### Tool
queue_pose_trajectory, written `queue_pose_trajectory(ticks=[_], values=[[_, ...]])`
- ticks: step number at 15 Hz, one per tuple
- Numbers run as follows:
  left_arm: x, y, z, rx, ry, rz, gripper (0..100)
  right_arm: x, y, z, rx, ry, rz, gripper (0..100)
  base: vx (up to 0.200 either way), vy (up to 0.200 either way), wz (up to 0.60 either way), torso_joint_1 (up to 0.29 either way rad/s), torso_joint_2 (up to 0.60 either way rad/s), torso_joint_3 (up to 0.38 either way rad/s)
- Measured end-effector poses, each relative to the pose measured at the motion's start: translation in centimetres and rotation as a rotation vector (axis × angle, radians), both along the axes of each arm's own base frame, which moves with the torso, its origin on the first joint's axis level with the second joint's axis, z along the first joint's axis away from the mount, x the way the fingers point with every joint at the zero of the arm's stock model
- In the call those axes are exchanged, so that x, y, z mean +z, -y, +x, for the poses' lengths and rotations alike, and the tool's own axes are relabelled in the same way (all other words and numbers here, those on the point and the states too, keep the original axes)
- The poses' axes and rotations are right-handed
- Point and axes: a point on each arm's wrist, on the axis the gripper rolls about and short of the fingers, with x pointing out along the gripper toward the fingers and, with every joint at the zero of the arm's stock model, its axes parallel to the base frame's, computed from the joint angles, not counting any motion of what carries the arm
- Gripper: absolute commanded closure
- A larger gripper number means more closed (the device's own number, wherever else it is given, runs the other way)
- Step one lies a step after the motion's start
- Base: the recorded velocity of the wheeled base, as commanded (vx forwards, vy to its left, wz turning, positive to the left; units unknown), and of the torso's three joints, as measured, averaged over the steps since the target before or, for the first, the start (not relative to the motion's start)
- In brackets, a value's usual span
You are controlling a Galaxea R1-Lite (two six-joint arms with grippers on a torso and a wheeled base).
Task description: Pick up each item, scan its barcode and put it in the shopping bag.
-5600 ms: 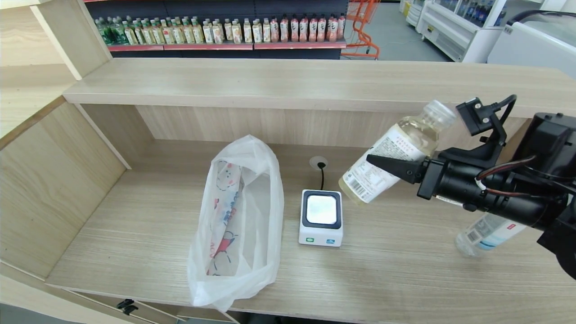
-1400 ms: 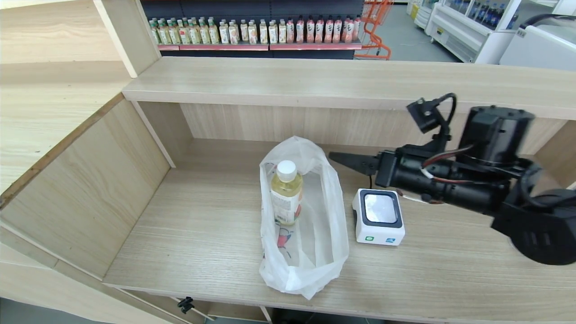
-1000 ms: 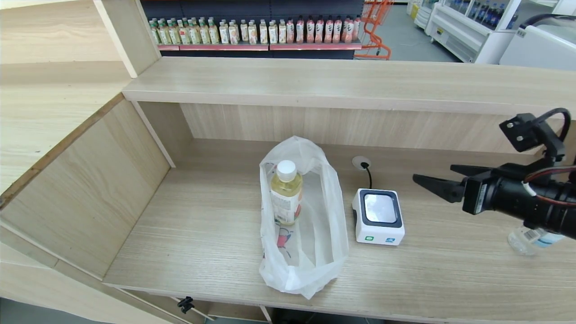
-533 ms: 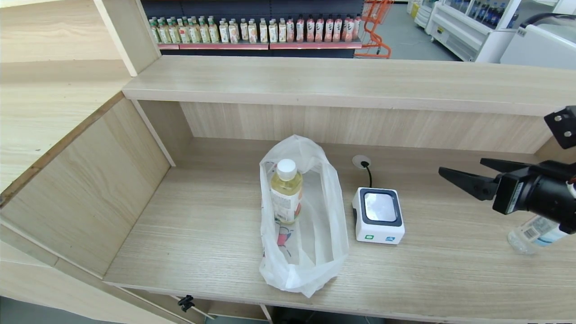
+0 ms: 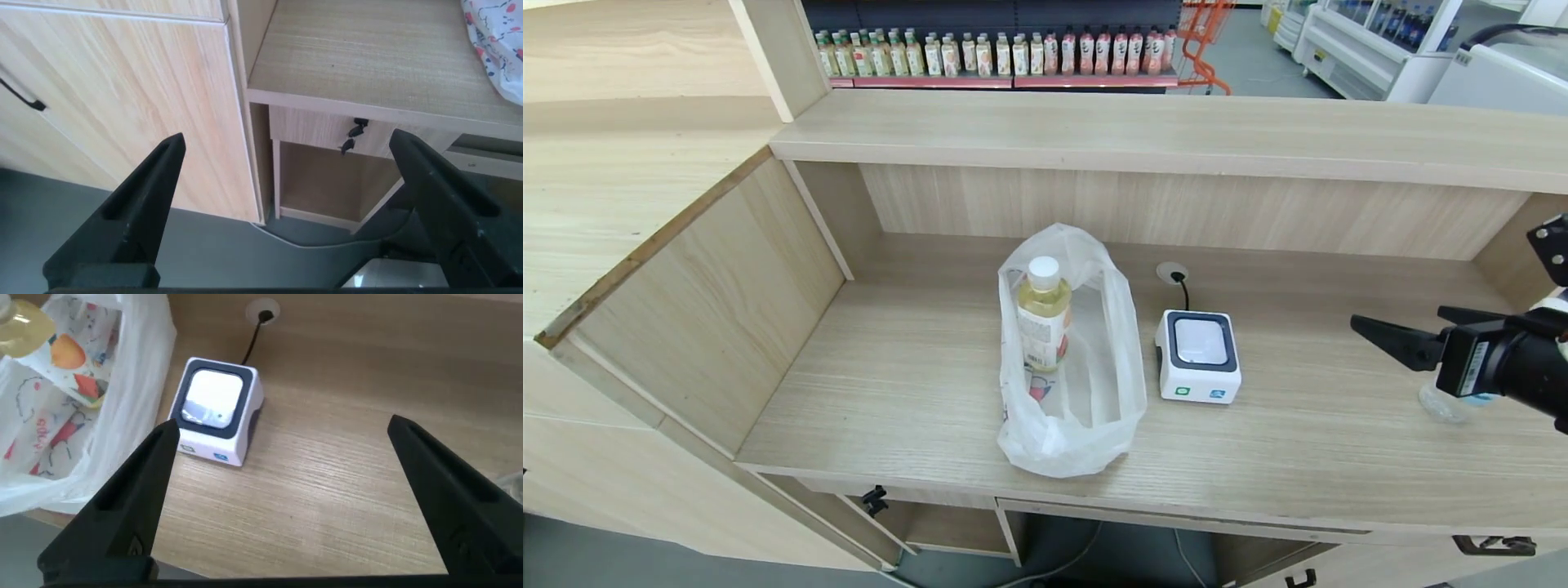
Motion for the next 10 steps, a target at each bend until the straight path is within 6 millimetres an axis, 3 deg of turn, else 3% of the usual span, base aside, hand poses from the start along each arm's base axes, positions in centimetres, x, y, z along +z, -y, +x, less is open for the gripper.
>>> queue_pose_trajectory(ticks=[10], values=[[0.0, 0.0, 0.0, 0.0, 0.0, 0.002, 0, -1.8, 0.9, -1.3, -0.059, -0.068, -0.017, 0, 0.0, -0.2, 0.0, 0.005, 0.0, 0.003]])
